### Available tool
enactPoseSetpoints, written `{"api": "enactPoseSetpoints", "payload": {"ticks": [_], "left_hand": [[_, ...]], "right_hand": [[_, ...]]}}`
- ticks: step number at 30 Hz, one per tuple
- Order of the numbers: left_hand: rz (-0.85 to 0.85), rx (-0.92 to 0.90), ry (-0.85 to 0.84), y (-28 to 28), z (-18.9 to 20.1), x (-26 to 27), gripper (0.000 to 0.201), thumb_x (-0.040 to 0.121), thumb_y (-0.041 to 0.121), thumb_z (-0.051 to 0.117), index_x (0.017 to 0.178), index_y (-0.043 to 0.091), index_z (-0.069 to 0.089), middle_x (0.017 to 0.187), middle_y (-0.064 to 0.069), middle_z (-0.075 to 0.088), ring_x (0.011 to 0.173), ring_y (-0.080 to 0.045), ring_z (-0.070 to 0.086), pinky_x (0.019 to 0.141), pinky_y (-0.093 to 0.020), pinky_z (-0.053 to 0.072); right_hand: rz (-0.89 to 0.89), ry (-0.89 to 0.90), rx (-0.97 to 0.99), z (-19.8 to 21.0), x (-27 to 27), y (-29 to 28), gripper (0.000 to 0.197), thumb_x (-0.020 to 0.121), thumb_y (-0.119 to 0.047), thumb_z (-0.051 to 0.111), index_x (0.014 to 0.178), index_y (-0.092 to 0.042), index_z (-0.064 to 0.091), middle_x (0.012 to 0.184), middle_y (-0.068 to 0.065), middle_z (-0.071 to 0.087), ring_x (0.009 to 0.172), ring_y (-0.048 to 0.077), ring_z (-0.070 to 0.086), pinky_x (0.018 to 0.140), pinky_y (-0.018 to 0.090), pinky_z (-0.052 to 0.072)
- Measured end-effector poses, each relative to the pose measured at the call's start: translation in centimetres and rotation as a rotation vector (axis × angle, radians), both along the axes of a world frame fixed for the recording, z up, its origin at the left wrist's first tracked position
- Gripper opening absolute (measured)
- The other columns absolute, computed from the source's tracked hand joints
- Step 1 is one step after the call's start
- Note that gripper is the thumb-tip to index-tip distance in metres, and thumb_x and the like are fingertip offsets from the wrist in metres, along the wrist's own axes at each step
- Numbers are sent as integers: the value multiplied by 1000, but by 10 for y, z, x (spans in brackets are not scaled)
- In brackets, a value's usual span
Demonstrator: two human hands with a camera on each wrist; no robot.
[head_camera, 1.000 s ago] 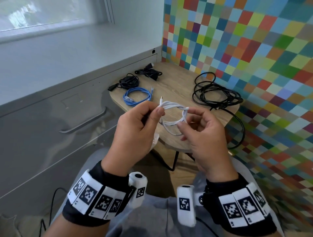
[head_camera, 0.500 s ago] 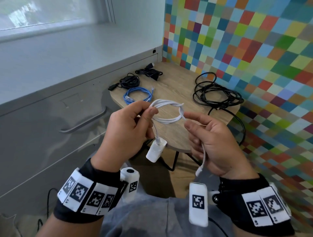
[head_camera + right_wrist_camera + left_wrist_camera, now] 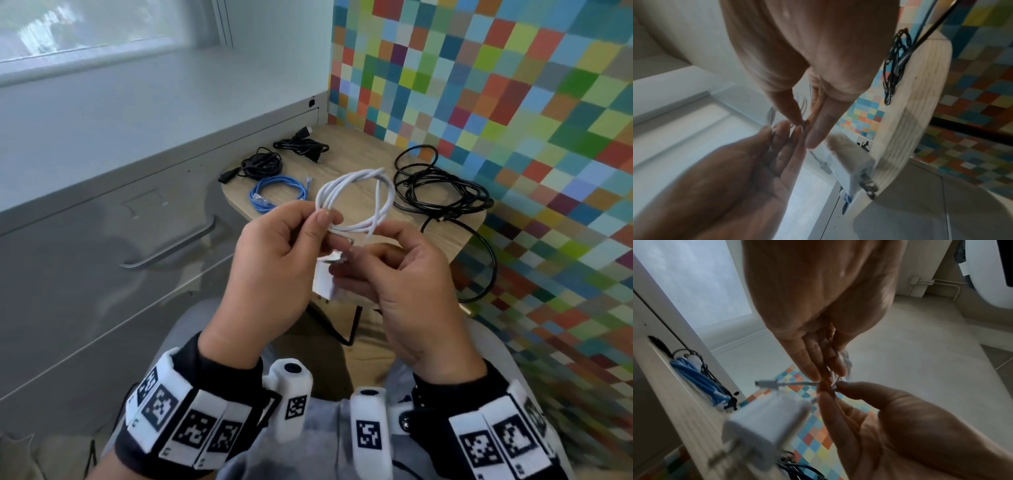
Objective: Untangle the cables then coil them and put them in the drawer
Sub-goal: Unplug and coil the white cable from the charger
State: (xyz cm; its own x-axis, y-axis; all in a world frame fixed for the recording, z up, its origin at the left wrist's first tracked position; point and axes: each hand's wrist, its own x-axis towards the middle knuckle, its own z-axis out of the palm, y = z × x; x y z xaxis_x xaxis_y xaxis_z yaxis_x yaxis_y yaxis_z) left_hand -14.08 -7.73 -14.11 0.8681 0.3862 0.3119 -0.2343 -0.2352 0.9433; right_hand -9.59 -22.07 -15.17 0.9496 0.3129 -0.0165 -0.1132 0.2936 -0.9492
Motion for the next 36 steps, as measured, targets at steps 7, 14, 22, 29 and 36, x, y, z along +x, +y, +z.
{"api": "enactPoseSetpoints", "payload": {"ticks": [7, 14, 22, 29, 36], "left_hand": [[-51, -9, 25, -16, 5, -1, 28, 107, 21, 51, 91, 16, 73, 74, 2, 73, 80, -14, 70, 83, -29, 55], [-24, -229, 109, -15, -9, 9, 29, 107, 23, 51, 92, 15, 74, 84, 6, 74, 83, -7, 63, 75, -27, 47], [-46, -420, 125, -13, -18, 14, 30, 109, 19, 46, 95, 9, 71, 106, -7, 78, 99, -21, 71, 85, -35, 51], [-132, -633, 123, -10, -17, 16, 29, 107, 11, 46, 87, 3, 65, 112, -13, 75, 106, -25, 70, 103, -41, 54], [-173, -708, 136, -5, -15, 13, 27, 108, 15, 44, 93, 4, 62, 120, -19, 73, 107, -29, 67, 103, -47, 47]], "right_hand": [[-134, -93, 40, -8, 1, 1, 12, 88, -2, 76, 99, -6, 79, 101, 16, 78, 103, 30, 75, 95, 44, 60], [-104, 43, 244, -10, 2, 4, 18, 88, 9, 66, 99, -4, 73, 98, 12, 79, 96, 22, 76, 80, 25, 60], [-142, -108, 87, -18, 5, 1, 21, 88, 8, 71, 103, -6, 76, 102, 12, 77, 103, 28, 75, 95, 42, 60], [-86, -155, -47, -16, 6, 0, 32, 93, 5, 71, 121, -10, 75, 106, 7, 77, 104, 24, 76, 95, 43, 61], [6, -212, -90, -13, 2, 0, 29, 95, 1, 67, 110, -21, 78, 106, 3, 79, 102, 17, 74, 92, 33, 59]]}}
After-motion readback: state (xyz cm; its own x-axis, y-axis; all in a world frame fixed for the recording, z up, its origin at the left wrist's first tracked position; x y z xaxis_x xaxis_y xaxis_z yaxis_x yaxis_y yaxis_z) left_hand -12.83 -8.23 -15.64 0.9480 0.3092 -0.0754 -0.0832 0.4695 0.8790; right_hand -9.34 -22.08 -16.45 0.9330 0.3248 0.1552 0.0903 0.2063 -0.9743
